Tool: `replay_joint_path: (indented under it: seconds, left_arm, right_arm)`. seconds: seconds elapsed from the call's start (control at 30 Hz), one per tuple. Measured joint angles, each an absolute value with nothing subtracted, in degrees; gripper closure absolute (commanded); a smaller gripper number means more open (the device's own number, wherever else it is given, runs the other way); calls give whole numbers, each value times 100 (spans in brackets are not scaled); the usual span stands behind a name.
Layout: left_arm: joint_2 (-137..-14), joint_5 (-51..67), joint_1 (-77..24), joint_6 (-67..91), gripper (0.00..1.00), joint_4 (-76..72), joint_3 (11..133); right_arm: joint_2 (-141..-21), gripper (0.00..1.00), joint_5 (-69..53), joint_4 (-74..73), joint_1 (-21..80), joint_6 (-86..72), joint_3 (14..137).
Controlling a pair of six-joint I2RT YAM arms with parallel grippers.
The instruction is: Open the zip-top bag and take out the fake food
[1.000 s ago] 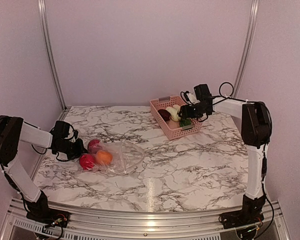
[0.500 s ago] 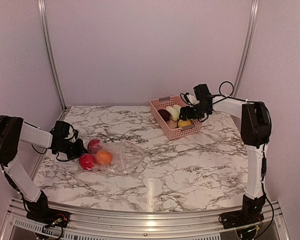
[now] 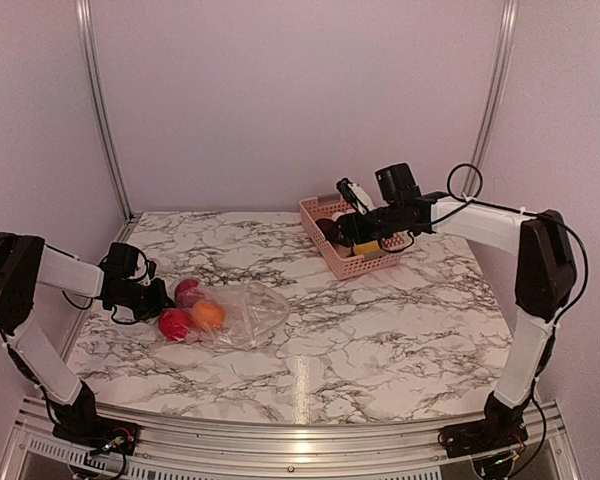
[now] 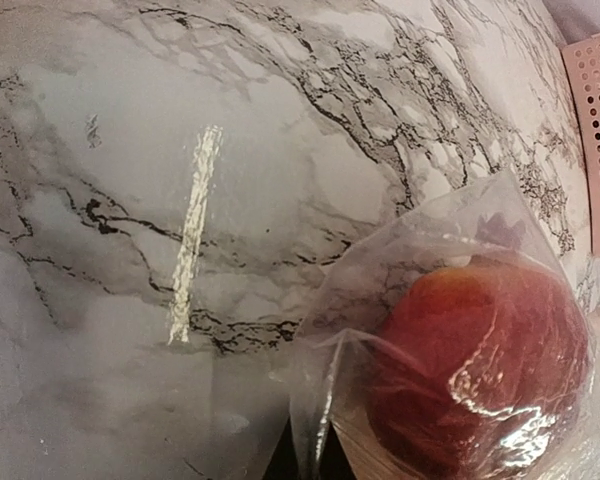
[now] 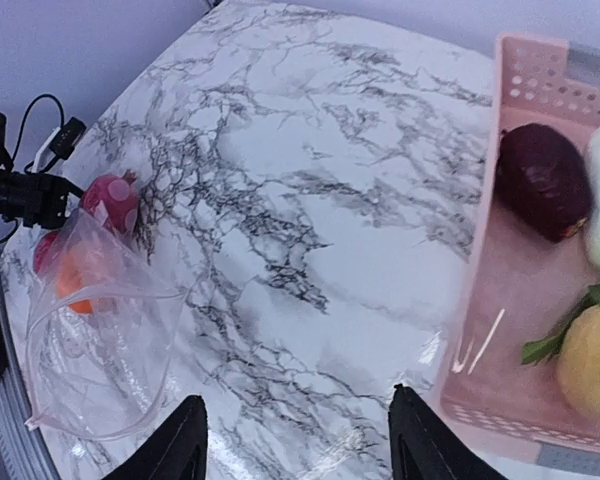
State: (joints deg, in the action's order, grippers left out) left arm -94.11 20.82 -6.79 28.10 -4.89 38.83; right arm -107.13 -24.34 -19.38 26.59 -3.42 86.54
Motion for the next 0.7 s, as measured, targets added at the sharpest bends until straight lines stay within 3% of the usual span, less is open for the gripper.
replay_joint_path:
  seconds: [0.37,0.7]
  left_arm:
    - [-9170,2093,-679,2947,100,-508,3632]
    - [-8759,2093,-679,3409,100,-733,3168]
  right_arm:
    - [-10847,75,-3573,-1087,3900,-1898,7664]
    - [-11821,83,-4182,-506,4342,-3103,7931]
